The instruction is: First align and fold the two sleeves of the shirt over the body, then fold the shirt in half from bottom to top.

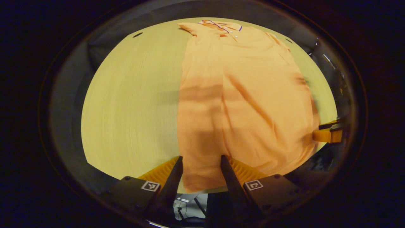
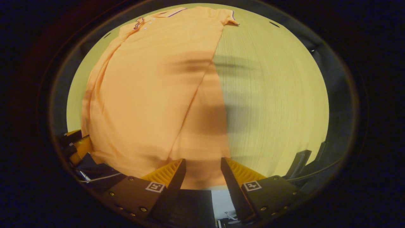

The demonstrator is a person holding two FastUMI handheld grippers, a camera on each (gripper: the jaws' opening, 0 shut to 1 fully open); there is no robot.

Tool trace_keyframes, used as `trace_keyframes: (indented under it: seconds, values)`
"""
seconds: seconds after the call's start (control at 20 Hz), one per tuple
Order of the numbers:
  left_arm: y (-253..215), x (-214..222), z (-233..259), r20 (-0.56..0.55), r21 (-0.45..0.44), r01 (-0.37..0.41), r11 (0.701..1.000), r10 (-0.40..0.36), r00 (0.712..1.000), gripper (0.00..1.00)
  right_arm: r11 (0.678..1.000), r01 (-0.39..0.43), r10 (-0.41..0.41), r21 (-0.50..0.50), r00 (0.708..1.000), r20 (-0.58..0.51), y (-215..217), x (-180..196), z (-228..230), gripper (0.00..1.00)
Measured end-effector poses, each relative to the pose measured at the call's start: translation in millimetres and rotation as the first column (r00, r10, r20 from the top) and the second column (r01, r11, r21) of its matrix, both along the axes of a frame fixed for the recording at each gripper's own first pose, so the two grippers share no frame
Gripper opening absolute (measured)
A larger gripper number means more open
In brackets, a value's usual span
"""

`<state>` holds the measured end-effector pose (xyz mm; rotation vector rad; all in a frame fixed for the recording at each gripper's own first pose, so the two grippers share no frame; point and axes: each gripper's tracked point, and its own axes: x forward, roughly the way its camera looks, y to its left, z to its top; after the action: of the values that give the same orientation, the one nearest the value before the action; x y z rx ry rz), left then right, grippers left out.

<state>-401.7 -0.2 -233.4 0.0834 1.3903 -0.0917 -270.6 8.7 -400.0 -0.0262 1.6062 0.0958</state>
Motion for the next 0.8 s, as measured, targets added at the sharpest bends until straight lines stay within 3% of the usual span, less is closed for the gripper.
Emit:
trace_keyframes:
  seconds: [0.15,0.2,0.25,0.3,0.35,0.45,0.5,0.8]
  values:
    - [-4,3,0,-0.021,-0.005,0.030,1.000,-0.030,0.999,0.71,1.000,0.003,-0.003,0.008,1.000,0.000,3,3,-1,0.65]
    - [-7,4,1,-0.010,-0.008,0.031,0.999,-0.031,0.999,0.71,1.000,0.007,-0.007,0.014,1.000,0.007,4,5,0,0.49]
    - [-9,10,0,0.012,-0.015,0.028,0.999,-0.028,1.000,0.51,0.999,0.022,-0.023,0.024,1.000,0.010,8,5,-1,0.40]
    - [-11,11,-1,0.004,-0.003,0.031,1.000,-0.031,1.000,0.33,0.999,0.038,-0.039,0.025,0.999,0.011,9,6,-2,0.18]
    - [-11,9,0,0.003,0.006,0.057,0.998,-0.057,0.998,0.14,0.999,0.029,-0.029,0.027,1.000,0.011,10,5,-2,0.07]
    - [-12,12,-1,0.004,0.003,0.055,0.998,-0.055,0.998,0.11,0.999,0.031,-0.032,0.026,0.999,0.013,10,6,1,0.07]
    - [-13,13,0,0.012,-0.009,0.041,0.999,-0.041,0.999,0.08,0.999,0.032,-0.033,0.026,0.999,0.027,10,7,4,0.01]
    - [-14,23,10,0.066,-0.074,-0.018,0.997,0.023,0.998,0.06,0.998,0.056,-0.058,0.032,0.995,0.084,9,11,2,0.01]
